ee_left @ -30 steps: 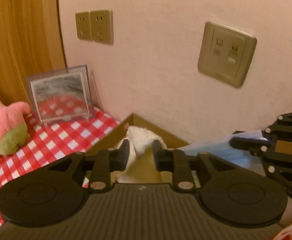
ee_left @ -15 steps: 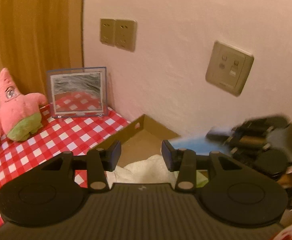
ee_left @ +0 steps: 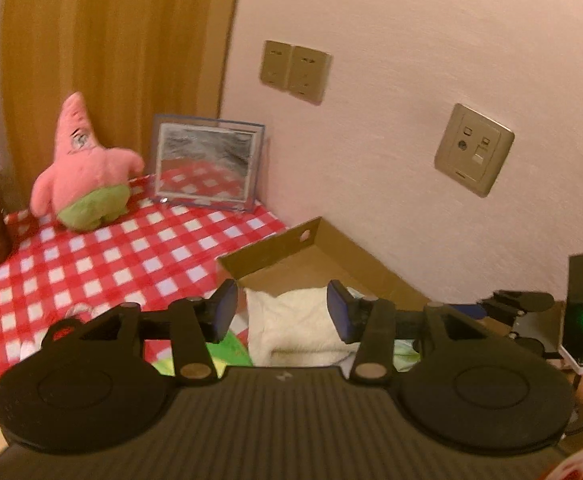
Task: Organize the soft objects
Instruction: 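Open both tools to drop the towel and mask into the tray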
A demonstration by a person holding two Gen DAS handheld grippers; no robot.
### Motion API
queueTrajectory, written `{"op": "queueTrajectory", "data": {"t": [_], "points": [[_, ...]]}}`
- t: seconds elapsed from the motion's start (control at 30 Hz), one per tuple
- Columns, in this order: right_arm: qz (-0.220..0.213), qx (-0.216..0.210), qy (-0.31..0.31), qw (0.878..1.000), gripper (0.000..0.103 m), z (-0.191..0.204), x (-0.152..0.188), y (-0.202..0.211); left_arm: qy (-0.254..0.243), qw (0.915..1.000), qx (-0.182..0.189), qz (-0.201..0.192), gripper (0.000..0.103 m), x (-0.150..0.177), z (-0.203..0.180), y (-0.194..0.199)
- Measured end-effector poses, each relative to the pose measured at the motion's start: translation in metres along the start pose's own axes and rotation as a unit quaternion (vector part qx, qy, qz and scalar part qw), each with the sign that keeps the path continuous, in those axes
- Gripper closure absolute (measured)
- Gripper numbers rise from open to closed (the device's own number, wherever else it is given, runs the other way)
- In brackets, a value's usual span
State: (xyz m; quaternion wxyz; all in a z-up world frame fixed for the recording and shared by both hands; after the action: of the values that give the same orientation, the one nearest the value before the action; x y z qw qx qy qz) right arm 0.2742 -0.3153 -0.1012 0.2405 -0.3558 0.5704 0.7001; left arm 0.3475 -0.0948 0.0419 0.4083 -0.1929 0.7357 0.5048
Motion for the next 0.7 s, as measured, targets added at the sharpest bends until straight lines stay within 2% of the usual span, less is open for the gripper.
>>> {"op": "queueTrajectory", "data": {"t": [0.17, 0.3, 0.47, 0.6, 0.67, 0.7], "points": [[-0.008, -0.015, -0.023, 1.0, 0.039, 0.008, 0.008, 0.021, 0.031, 0.9993, -0.02, -0.011, 0.051, 0.015, 0.017, 0.028], [-0.025, -0.047, -0.055, 0.997, 0.039, 0.014, 0.011, 0.042, 0.045, 0.998, -0.04, -0.019, 0.051, 0.028, 0.031, 0.053], [-0.043, -0.058, -0.053, 0.996, 0.04, 0.024, 0.006, 0.059, 0.066, 0.9961, -0.054, -0.024, 0.05, 0.044, 0.045, 0.075], [-0.034, -0.056, -0.029, 0.997, 0.04, 0.03, 0.004, 0.054, 0.087, 0.9938, -0.064, -0.026, 0.05, 0.058, 0.055, 0.084], [-0.012, -0.057, -0.023, 0.998, 0.047, 0.031, 0.006, 0.042, 0.1, 0.9926, -0.065, -0.025, 0.05, 0.065, 0.059, 0.086], [0.001, -0.059, -0.021, 0.998, 0.058, 0.03, 0.009, 0.036, 0.103, 0.9923, -0.065, -0.023, 0.05, 0.069, 0.06, 0.086]]}}
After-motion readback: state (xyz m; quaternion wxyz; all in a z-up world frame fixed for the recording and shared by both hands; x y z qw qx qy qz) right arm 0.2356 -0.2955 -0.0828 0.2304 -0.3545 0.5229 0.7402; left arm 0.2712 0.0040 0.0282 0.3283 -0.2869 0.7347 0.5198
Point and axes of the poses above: each gripper's, at about its wrist camera, not at the fingertips, and y roughly against the way its jaws point, z to its left, x to its underside, the point moved 5 cm from there along -y, roughly the way its jaws point, and after that the axes turned 4 degrees about -x, right-handed, at the moved point
